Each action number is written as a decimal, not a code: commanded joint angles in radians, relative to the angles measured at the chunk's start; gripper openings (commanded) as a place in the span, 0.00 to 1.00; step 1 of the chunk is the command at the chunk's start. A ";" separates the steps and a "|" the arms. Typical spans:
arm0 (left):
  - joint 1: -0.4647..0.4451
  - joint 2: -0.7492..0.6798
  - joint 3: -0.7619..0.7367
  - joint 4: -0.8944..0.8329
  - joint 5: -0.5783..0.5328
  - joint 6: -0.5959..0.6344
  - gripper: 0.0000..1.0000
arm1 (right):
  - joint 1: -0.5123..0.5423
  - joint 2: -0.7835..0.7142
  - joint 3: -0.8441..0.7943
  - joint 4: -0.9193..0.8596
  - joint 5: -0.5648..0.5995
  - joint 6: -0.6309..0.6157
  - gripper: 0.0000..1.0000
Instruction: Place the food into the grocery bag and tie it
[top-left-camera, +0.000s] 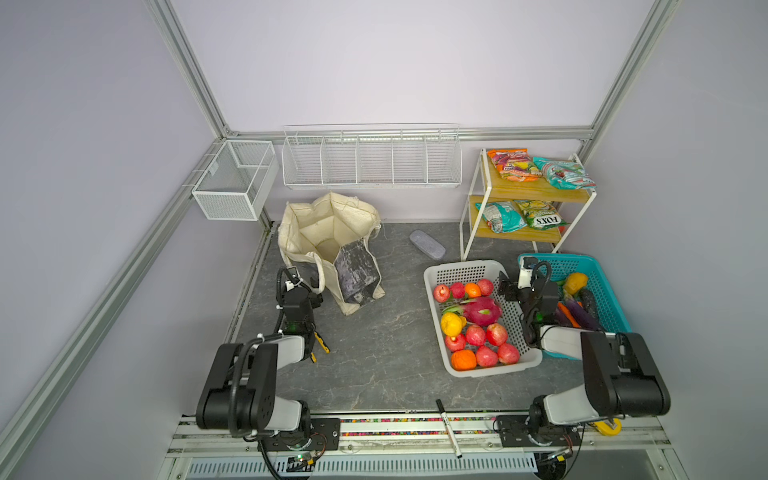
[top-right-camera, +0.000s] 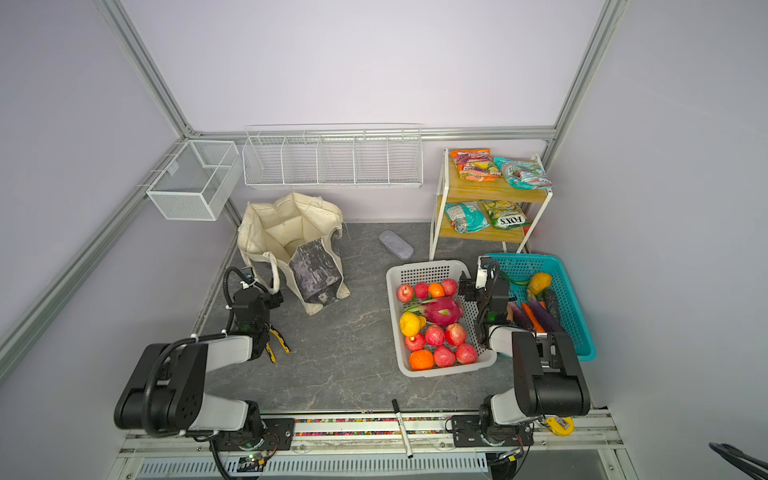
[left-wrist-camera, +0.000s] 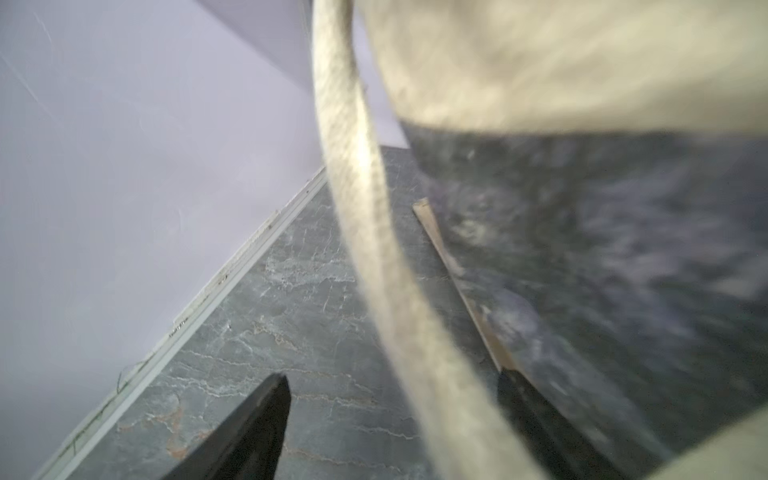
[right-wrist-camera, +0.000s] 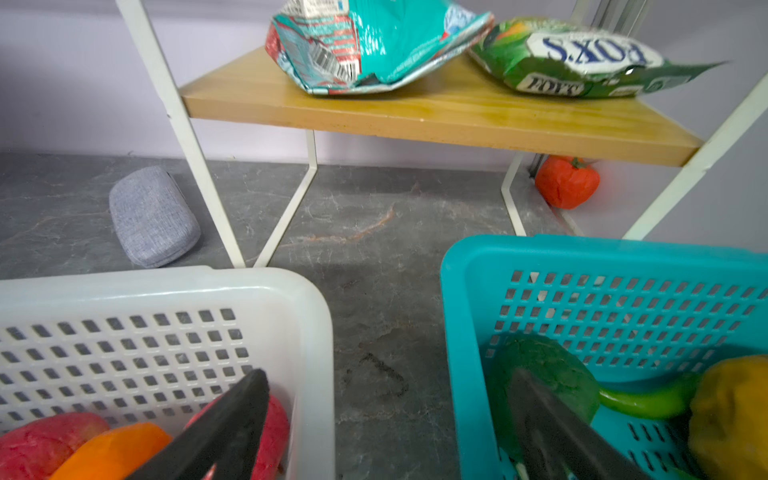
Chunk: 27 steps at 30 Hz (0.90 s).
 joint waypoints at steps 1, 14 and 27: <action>-0.010 -0.195 0.115 -0.390 -0.021 -0.003 0.78 | 0.001 -0.081 0.108 -0.361 0.033 0.040 0.92; -0.030 -0.536 0.263 -1.275 -0.089 -0.308 0.81 | 0.128 -0.225 0.378 -0.932 0.106 0.279 0.93; -0.029 -0.309 0.437 -1.633 0.190 -0.617 0.99 | 0.282 -0.229 0.537 -1.206 0.115 0.484 0.94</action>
